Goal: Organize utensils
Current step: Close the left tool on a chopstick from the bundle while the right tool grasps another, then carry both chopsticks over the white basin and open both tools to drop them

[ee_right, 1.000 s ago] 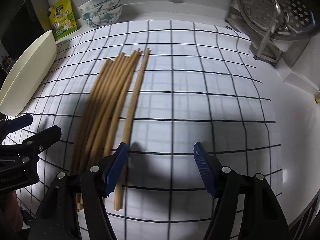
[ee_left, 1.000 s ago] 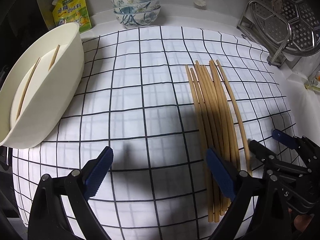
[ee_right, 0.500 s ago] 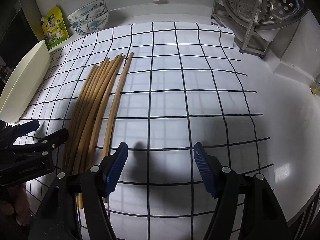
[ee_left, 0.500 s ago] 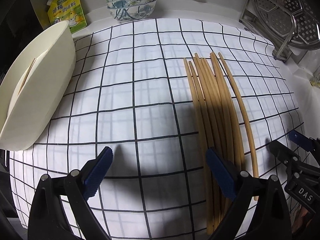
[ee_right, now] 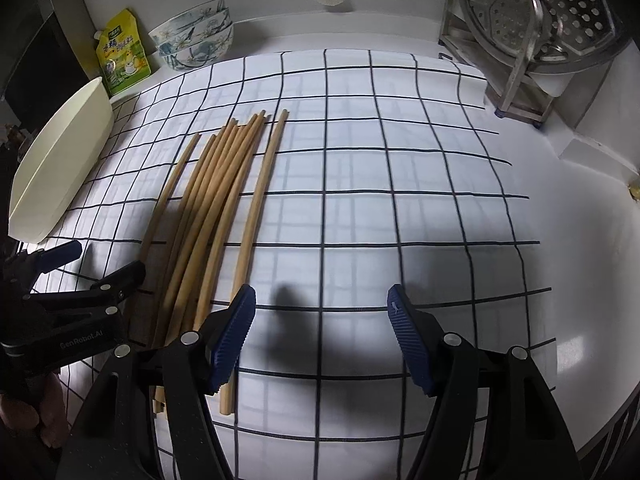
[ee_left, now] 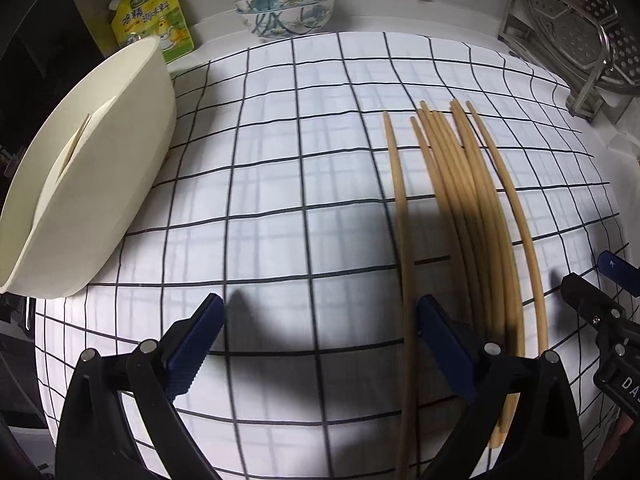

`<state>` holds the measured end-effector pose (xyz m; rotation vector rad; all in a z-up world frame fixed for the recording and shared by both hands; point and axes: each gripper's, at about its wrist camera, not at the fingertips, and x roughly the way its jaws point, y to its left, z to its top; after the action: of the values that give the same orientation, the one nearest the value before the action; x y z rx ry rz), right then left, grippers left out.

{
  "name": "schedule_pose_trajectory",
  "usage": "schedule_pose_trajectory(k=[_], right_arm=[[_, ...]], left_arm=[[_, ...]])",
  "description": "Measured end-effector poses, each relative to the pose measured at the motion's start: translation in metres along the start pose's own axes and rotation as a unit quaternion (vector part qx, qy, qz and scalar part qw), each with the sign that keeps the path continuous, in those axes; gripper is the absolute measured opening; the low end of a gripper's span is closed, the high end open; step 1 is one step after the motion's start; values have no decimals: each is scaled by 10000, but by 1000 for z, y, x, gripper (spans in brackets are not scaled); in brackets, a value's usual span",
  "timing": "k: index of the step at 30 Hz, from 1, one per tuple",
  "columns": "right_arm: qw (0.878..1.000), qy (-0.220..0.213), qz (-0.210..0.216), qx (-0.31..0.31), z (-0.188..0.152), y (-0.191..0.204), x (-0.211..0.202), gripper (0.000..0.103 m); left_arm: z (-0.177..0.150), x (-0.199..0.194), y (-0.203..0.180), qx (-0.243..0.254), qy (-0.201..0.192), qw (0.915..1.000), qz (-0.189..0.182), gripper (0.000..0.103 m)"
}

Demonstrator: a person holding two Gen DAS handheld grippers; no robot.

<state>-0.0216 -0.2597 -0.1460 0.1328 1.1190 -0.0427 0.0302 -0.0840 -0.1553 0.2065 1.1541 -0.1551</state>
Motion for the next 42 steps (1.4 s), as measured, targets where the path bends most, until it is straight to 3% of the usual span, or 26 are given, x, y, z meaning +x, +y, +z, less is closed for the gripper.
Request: schedule_pose_trajectory(k=[10, 13, 15, 18, 22, 23, 31, 37, 42], right_arm=[[9995, 80, -195, -248, 7, 21, 18, 65], [9993, 4, -213, -318, 8, 24, 18, 65], [9993, -35, -153, -337, 7, 25, 18, 63], [9990, -77, -68, -432, 7, 28, 16, 44], [9994, -48, 78, -327, 9, 23, 15, 6], [9996, -29, 171, -243, 10, 20, 15, 6], [9985, -47, 522, 176, 15, 11, -1, 6], [9966, -409, 695, 156, 37, 25, -36, 6], [9936, -770, 827, -88, 66, 62, -60, 6]], left_arm=[[5, 2, 2, -57, -35, 10000, -35, 94], [8, 3, 1, -96, -36, 9999, -125, 89], [12, 2, -1, -99, -46, 9996, -270, 78], [14, -1, -7, -17, -96, 9992, -379, 54], [16, -4, -13, 161, -79, 9982, -567, 14], [16, -4, -14, 176, -54, 9979, -621, 8], [20, -12, 3, -49, 23, 9956, -936, 7], [32, -45, 24, -192, -350, 9949, -923, 7], [46, -75, 61, -400, -738, 9930, -830, 7]])
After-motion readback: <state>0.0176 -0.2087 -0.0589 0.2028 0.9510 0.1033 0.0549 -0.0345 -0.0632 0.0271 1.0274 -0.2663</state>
